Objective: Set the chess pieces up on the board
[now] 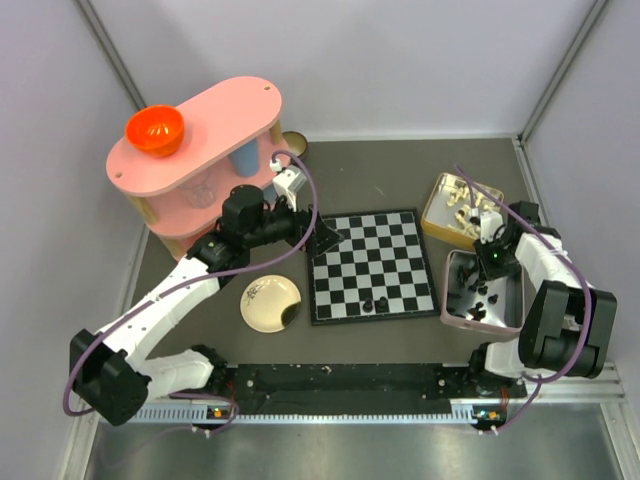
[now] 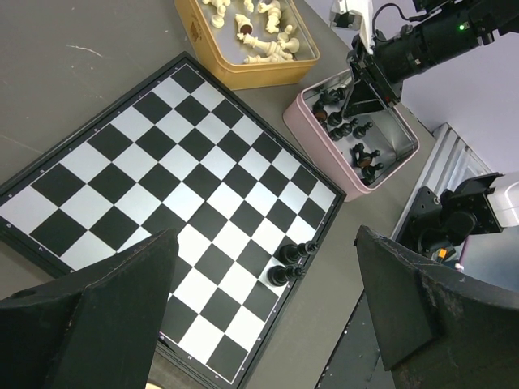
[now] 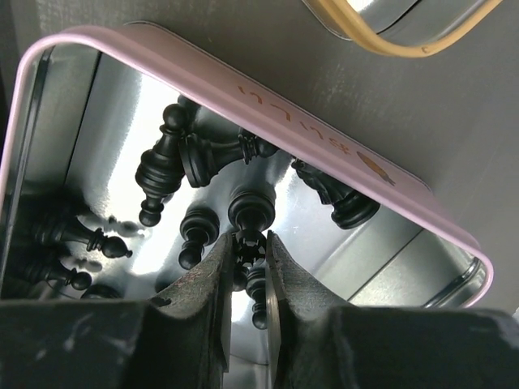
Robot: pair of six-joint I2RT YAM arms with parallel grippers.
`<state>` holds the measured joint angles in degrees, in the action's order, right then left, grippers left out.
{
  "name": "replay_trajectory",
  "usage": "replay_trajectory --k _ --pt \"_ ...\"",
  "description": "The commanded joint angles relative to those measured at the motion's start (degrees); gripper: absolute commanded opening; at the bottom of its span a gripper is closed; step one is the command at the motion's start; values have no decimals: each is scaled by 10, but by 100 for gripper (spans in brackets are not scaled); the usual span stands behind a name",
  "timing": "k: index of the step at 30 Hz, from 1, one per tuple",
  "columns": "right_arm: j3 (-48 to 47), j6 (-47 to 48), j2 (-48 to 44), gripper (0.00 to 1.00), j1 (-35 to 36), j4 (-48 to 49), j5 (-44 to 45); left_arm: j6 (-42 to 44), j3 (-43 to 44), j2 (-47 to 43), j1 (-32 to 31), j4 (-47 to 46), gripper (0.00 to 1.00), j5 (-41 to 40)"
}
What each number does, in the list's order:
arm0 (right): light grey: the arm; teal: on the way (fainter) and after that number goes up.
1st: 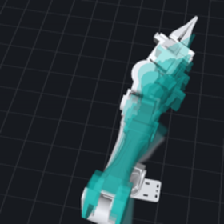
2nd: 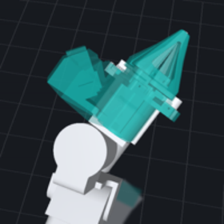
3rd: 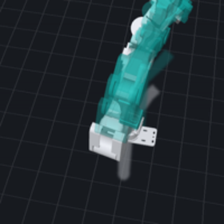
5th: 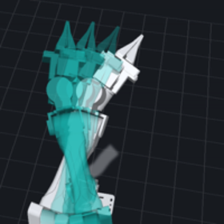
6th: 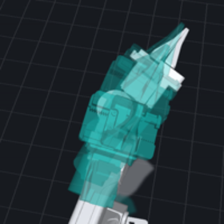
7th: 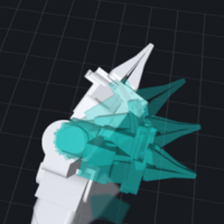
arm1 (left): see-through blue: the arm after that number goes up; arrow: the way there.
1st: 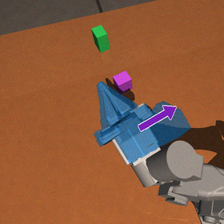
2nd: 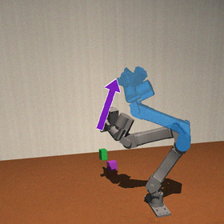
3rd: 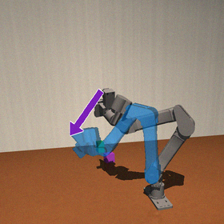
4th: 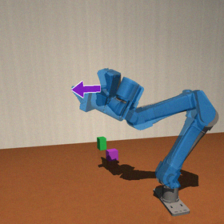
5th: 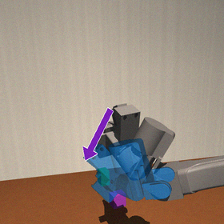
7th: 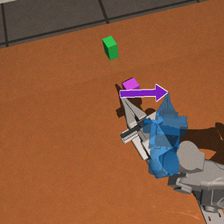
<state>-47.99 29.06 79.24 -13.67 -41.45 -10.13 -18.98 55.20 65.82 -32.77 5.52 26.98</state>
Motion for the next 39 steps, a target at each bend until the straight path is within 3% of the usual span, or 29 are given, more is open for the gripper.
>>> replay_trajectory --k 1,11,21,29,39 --pt "4 12 -29 9 -5 7 -5 -1 -1 -17 -3 -32 96 -4" --pt "-64 70 -135 8 0 -112 -35 3 -14 -30 -3 -29 95 -16" --pt "-93 69 -179 9 126 -173 -155 24 -11 -42 -2 -6 96 -32" --pt "-59 85 -156 9 260 -163 -147 24 -29 -78 -2 4 96 -75" --pt "10 68 -141 10 328 -112 -107 13 -60 -122 -2 13 96 -118"
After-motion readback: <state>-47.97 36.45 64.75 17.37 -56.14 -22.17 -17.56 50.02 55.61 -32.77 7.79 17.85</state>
